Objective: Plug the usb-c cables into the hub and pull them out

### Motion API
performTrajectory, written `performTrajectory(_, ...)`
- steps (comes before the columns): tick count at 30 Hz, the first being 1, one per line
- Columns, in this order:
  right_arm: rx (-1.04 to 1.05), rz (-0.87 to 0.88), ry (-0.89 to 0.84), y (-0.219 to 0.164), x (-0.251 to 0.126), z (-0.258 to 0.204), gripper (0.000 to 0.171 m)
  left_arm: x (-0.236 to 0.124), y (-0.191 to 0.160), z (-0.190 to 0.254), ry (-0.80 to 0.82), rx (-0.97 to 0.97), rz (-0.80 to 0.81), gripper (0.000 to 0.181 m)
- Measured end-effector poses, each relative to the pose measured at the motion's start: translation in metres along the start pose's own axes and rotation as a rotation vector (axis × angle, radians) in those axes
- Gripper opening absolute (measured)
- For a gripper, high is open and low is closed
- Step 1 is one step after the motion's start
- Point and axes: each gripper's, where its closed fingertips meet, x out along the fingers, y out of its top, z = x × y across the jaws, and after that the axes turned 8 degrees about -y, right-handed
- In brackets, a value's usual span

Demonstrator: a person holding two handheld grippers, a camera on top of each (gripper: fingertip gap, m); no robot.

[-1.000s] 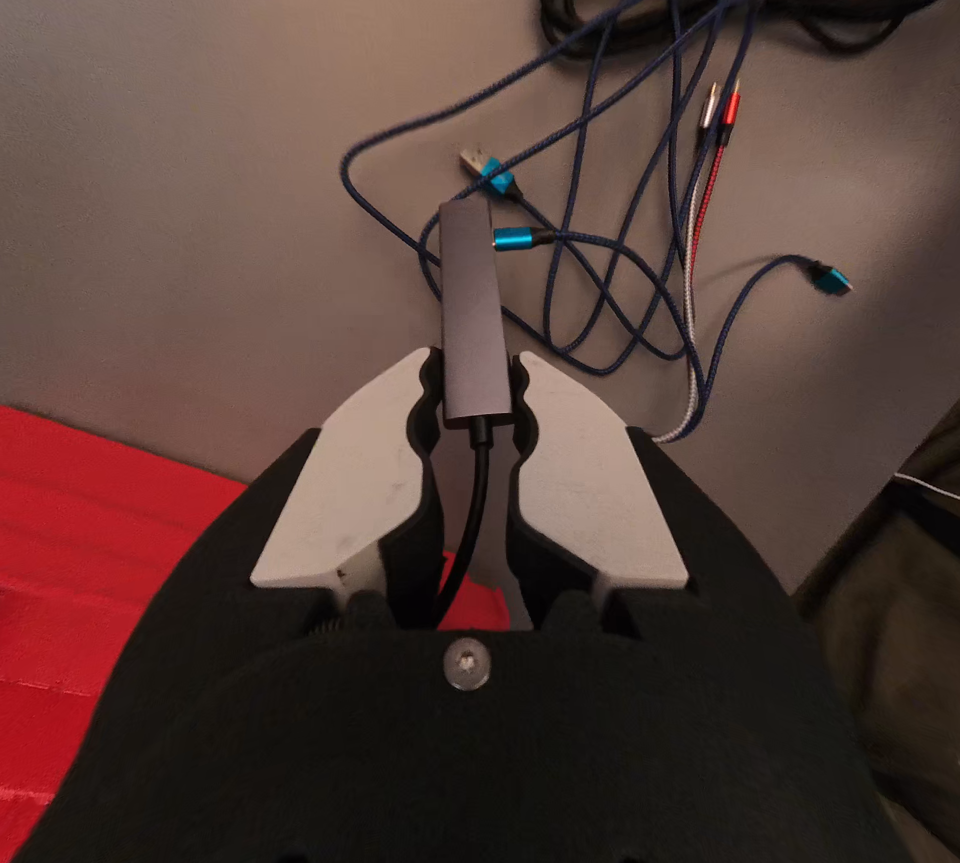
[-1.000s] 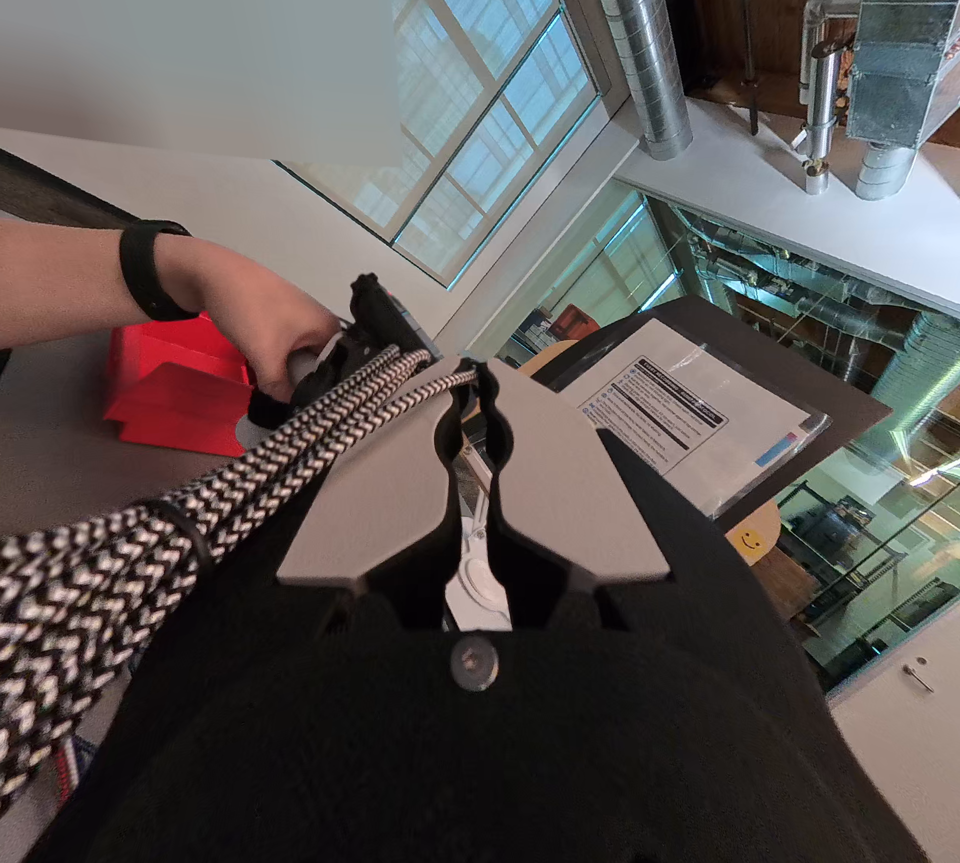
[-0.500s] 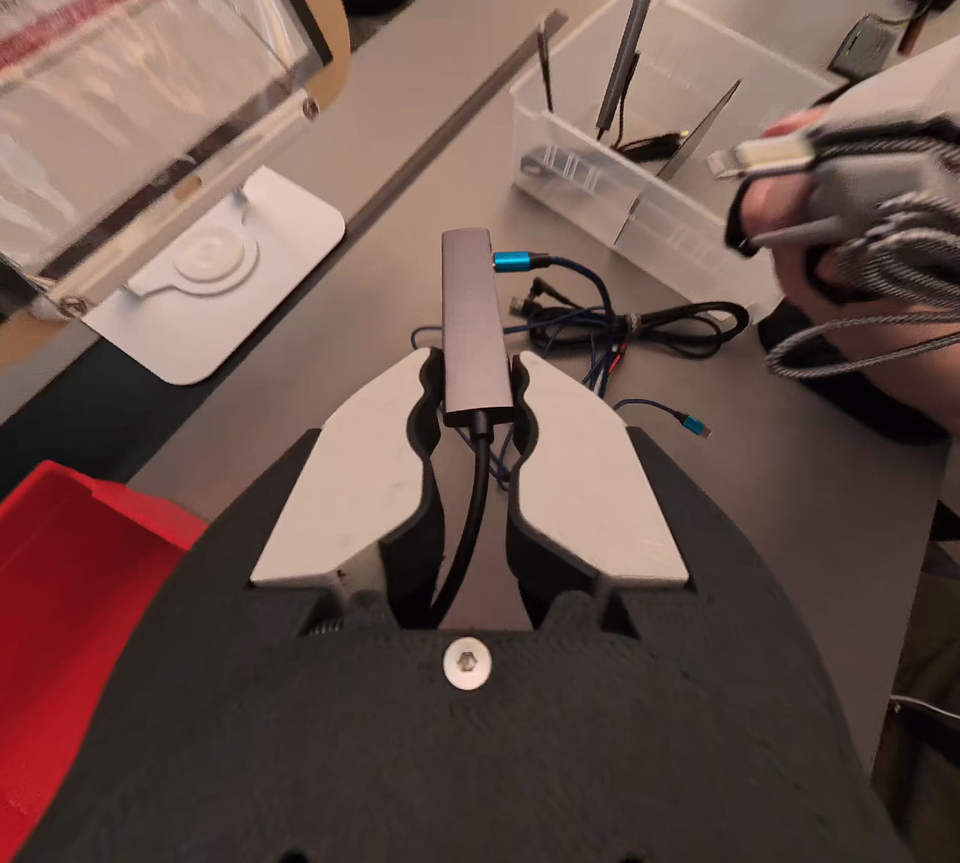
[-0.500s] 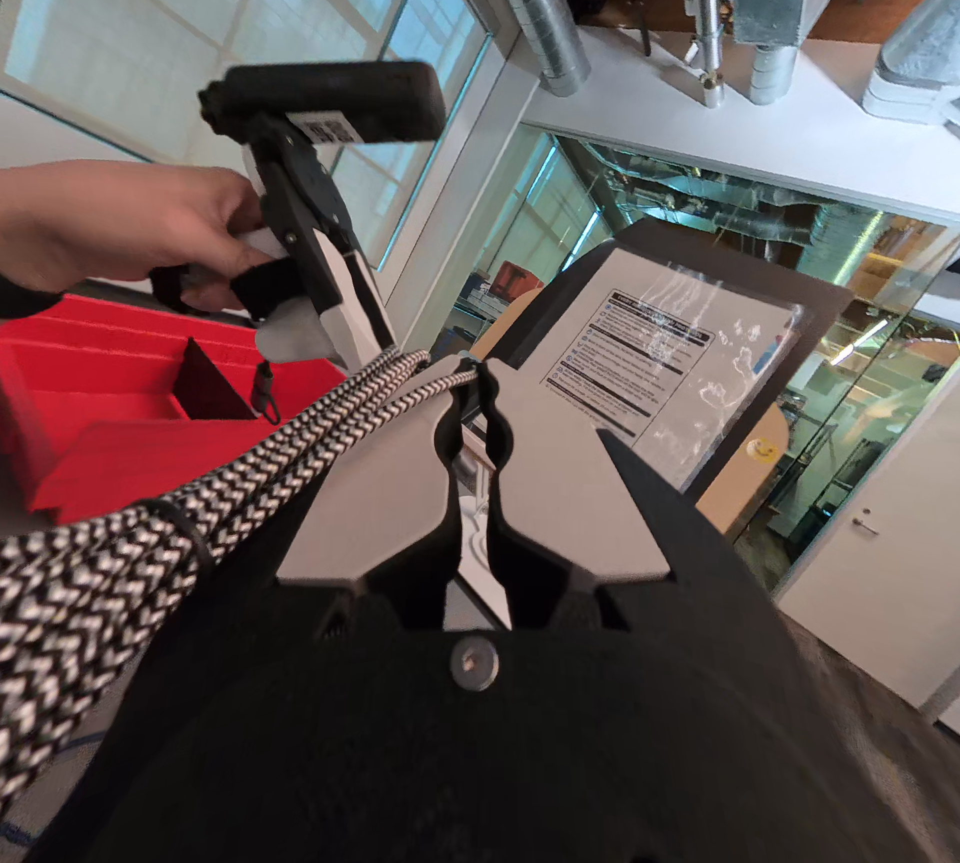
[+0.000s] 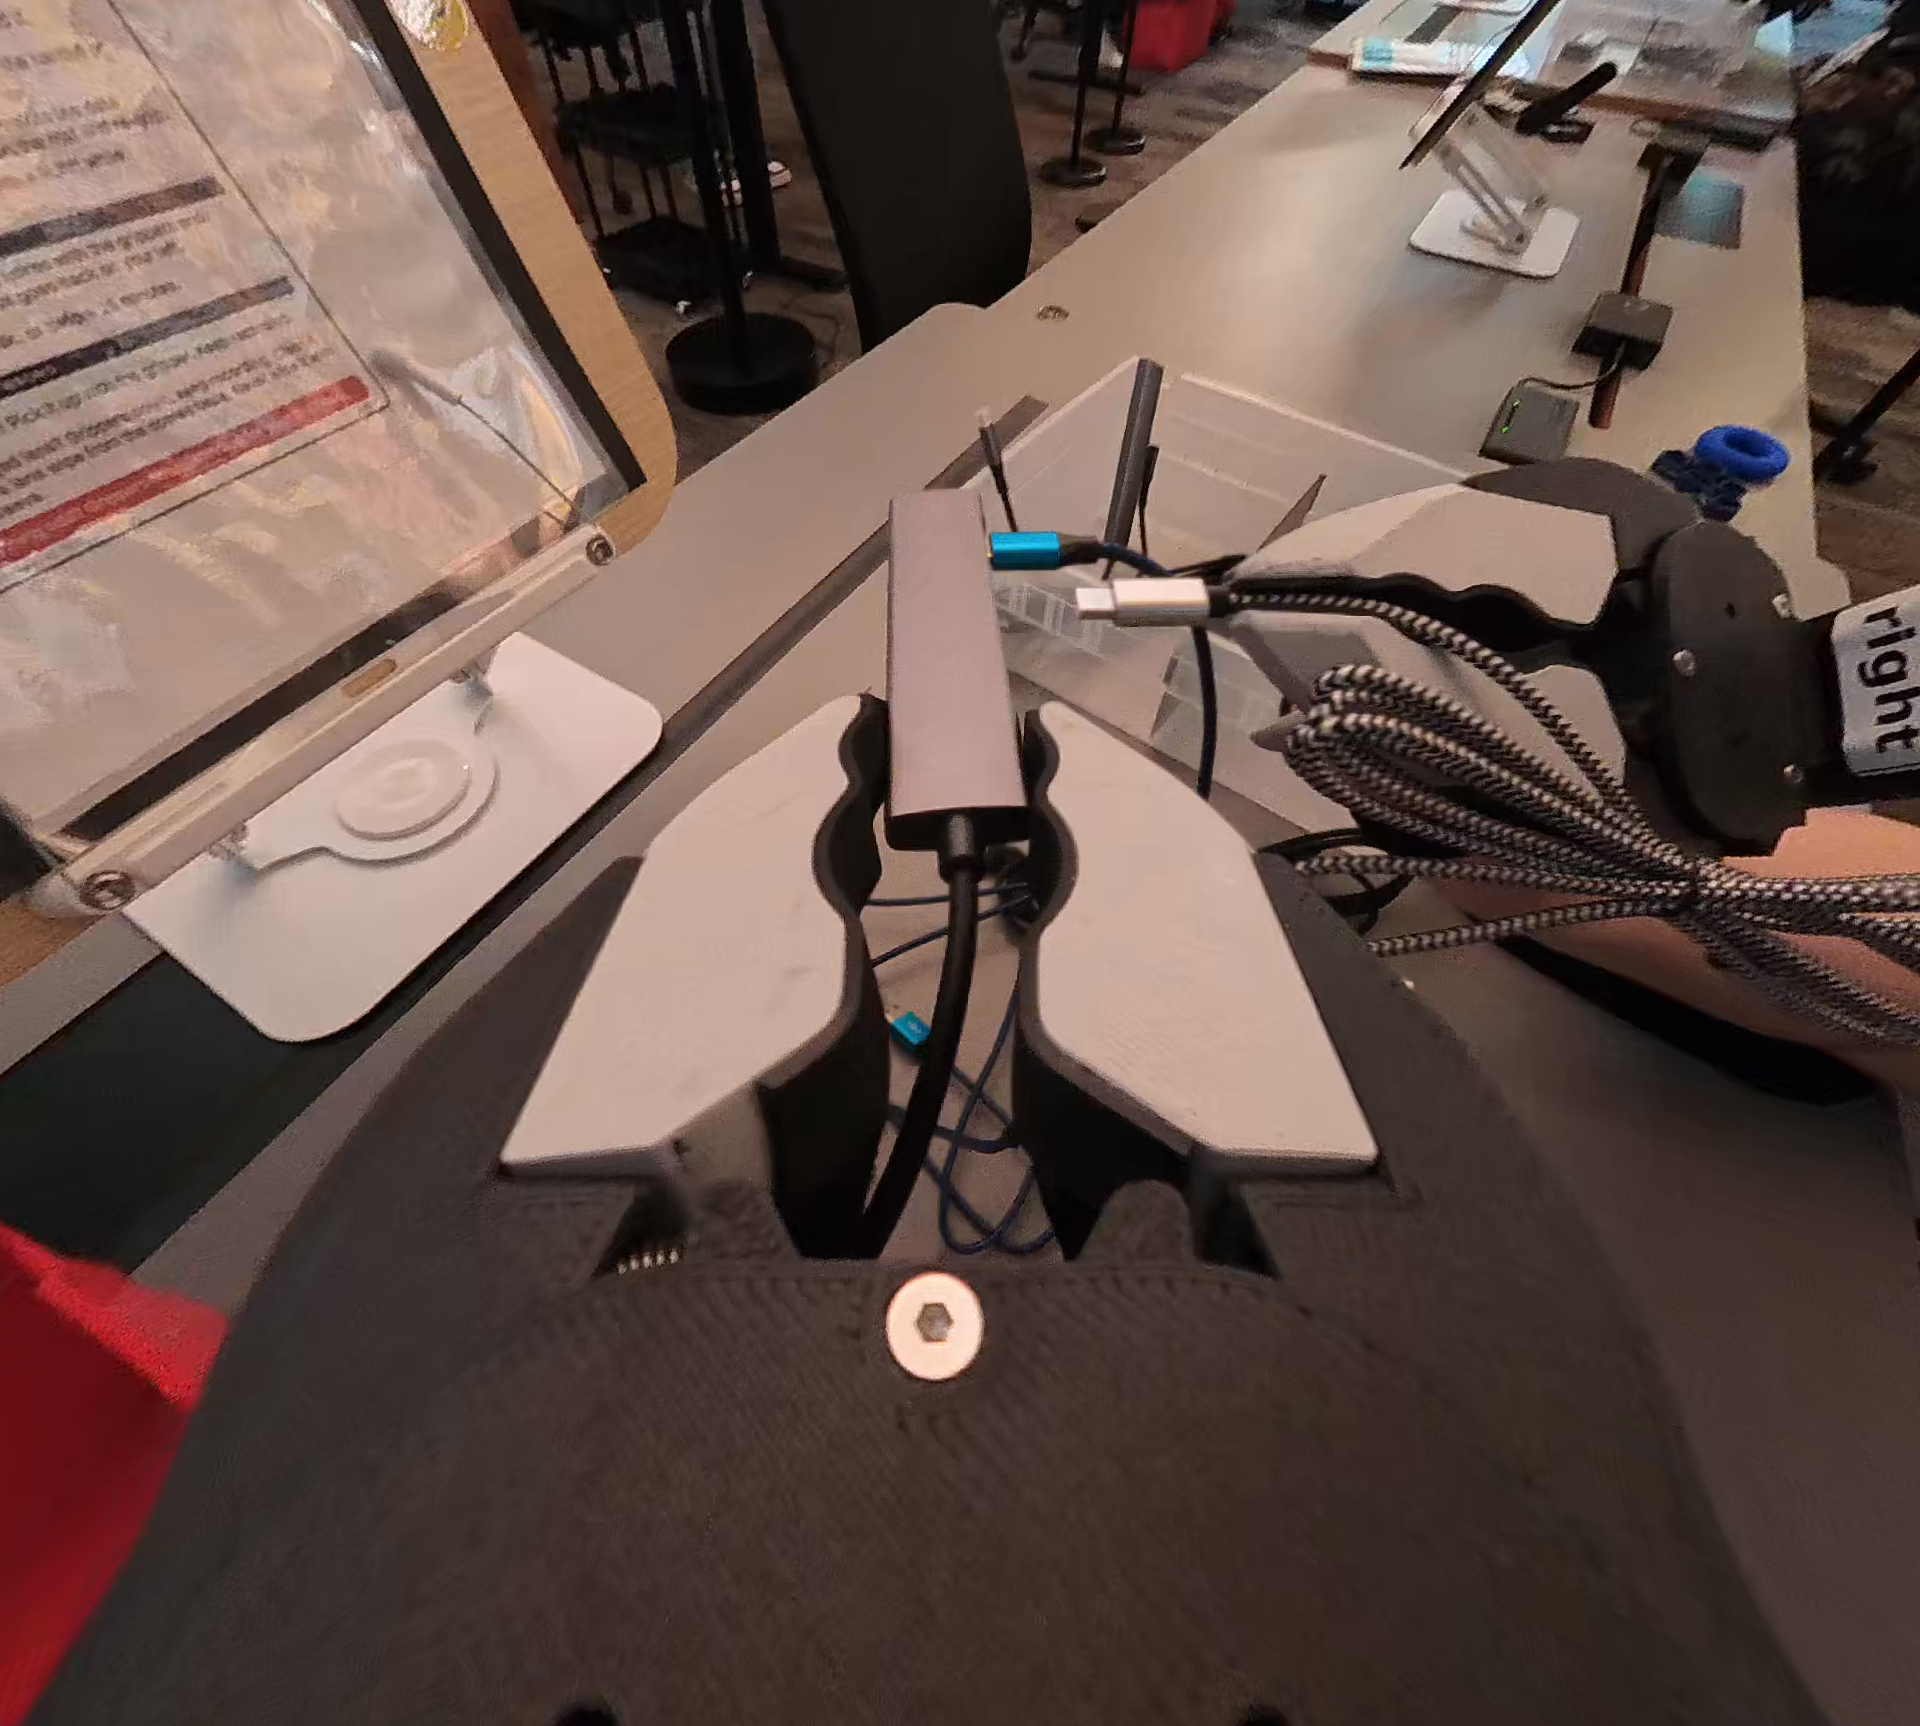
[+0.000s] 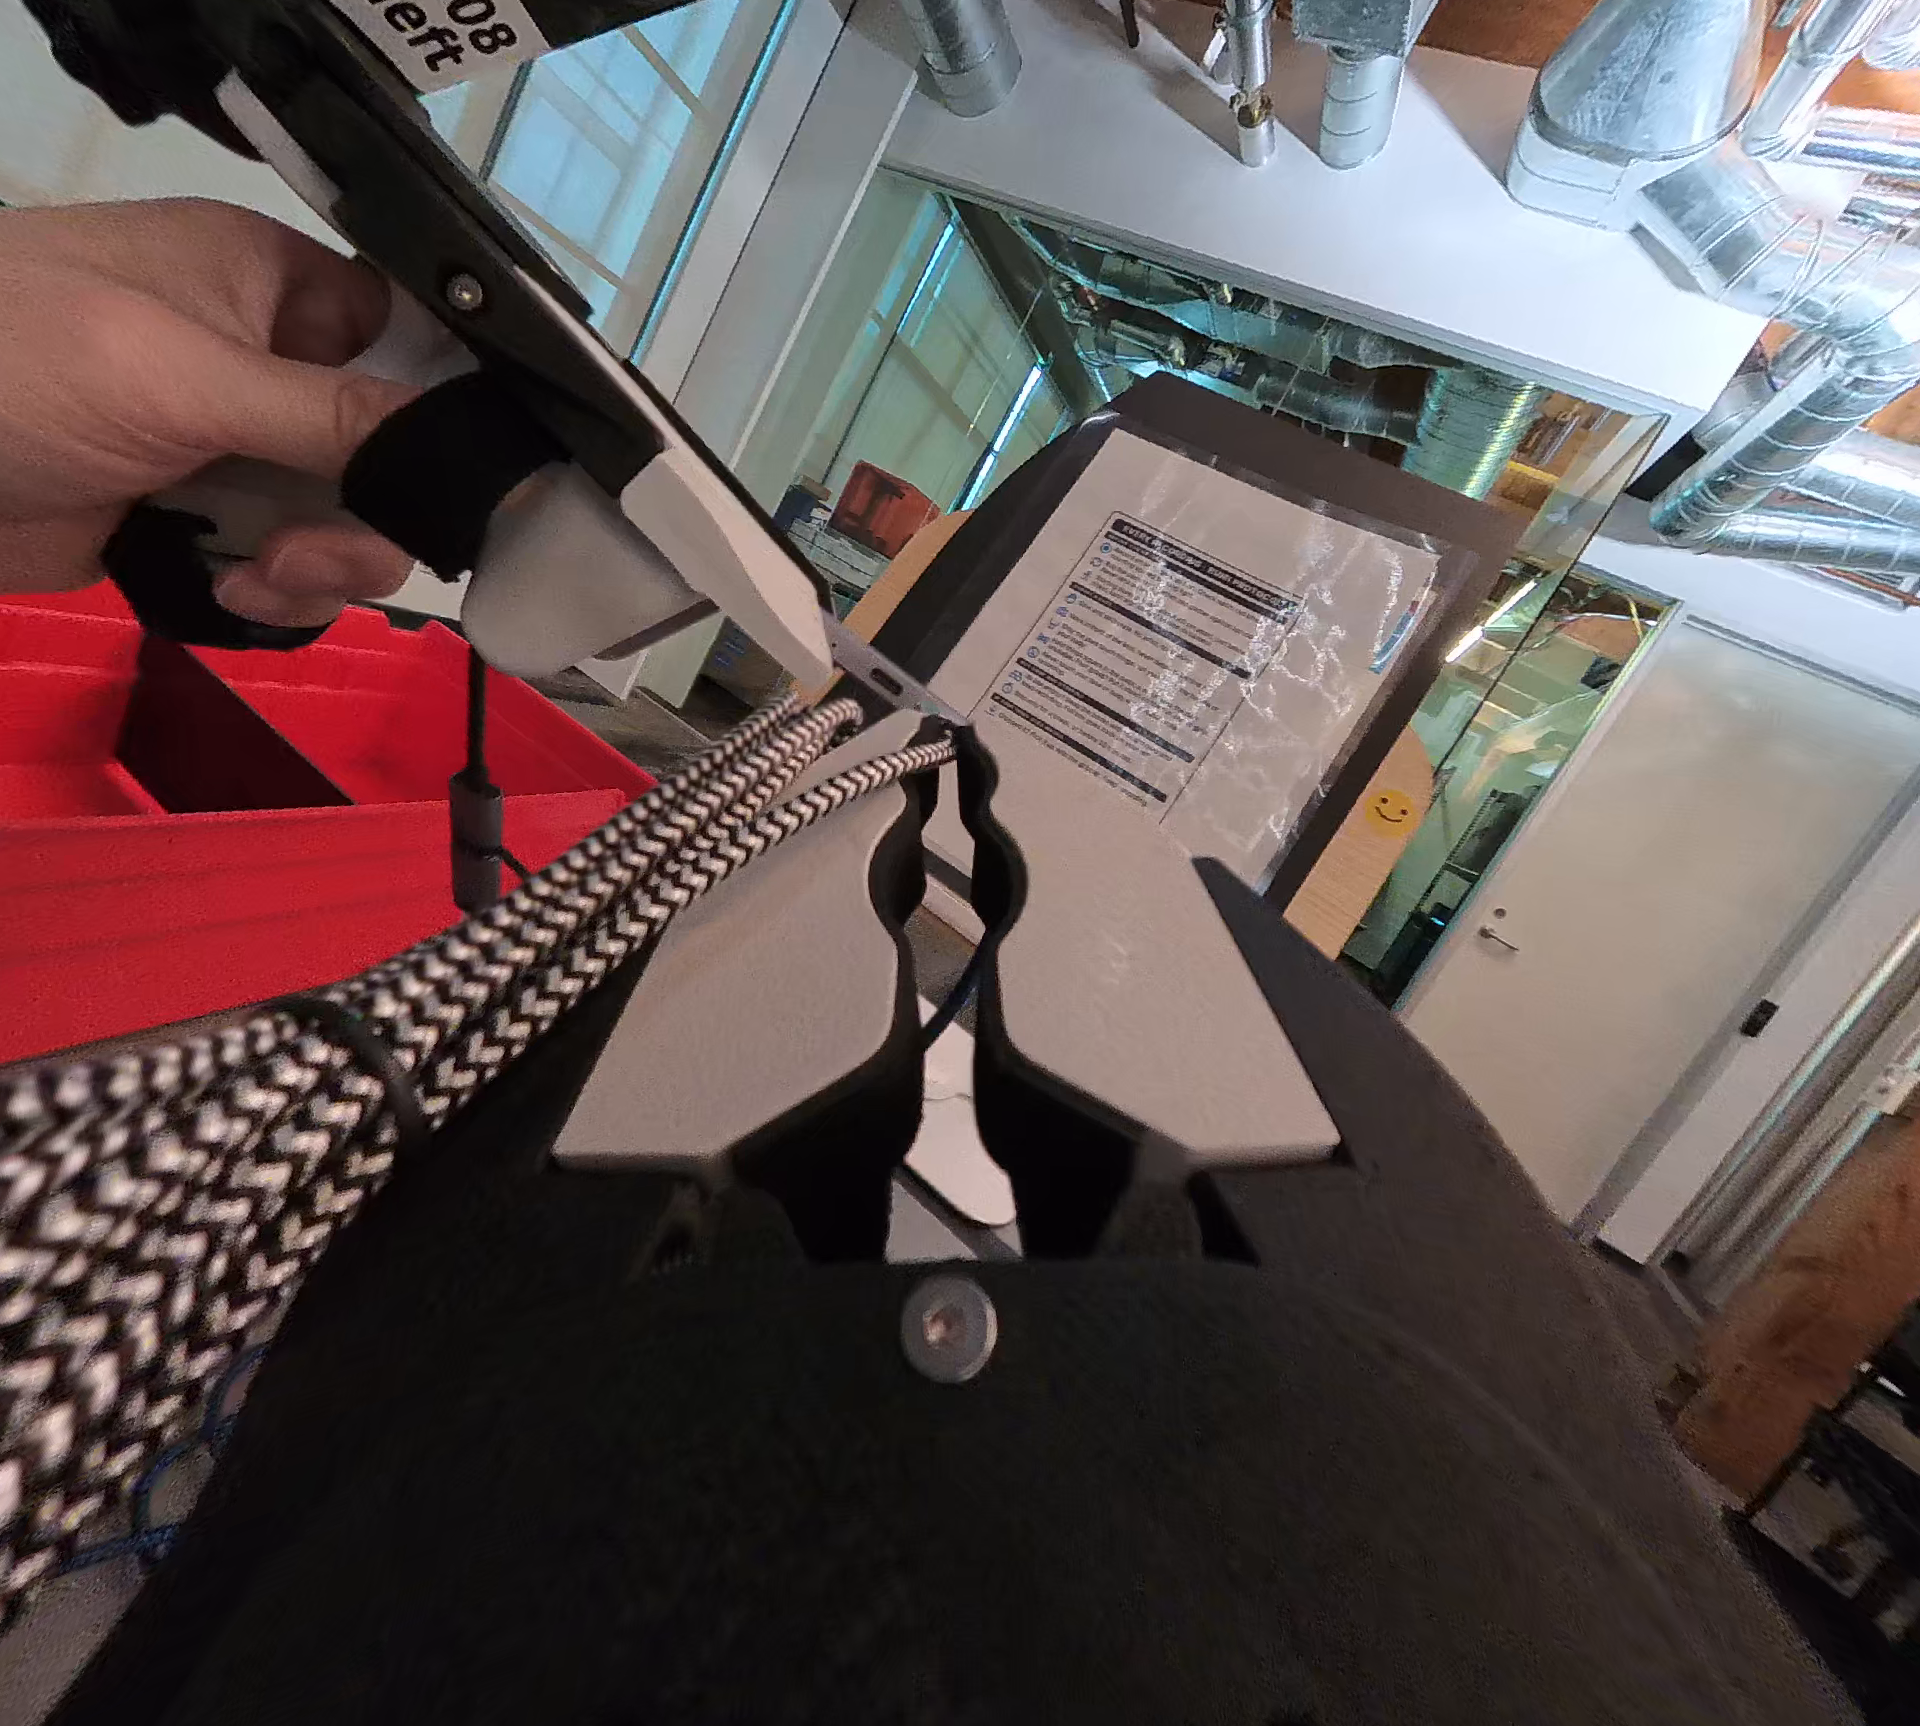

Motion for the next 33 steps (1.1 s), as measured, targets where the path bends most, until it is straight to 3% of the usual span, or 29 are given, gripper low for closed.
performTrajectory(1, -0.003, 0.001, -0.004, 0.000, 0.000, 0.001, 0.003, 0.001, 0.001, 0.002, -0.012, -0.005, 0.013, 0.024)
performTrajectory(10, 0.007, 0.025, -0.059, 0.006, -0.002, 0.012, 0.003, 0.003, 0.015, 0.017, -0.069, -0.022, 0.140, 0.024)
performTrajectory(25, 0.032, 0.040, -0.056, 0.011, -0.003, 0.015, 0.003, 0.001, 0.021, 0.027, -0.089, -0.010, 0.181, 0.024)
performTrajectory(33, 0.044, 0.110, -0.045, 0.027, -0.009, 0.018, 0.003, -0.004, 0.032, 0.042, -0.051, 0.171, 0.227, 0.024)
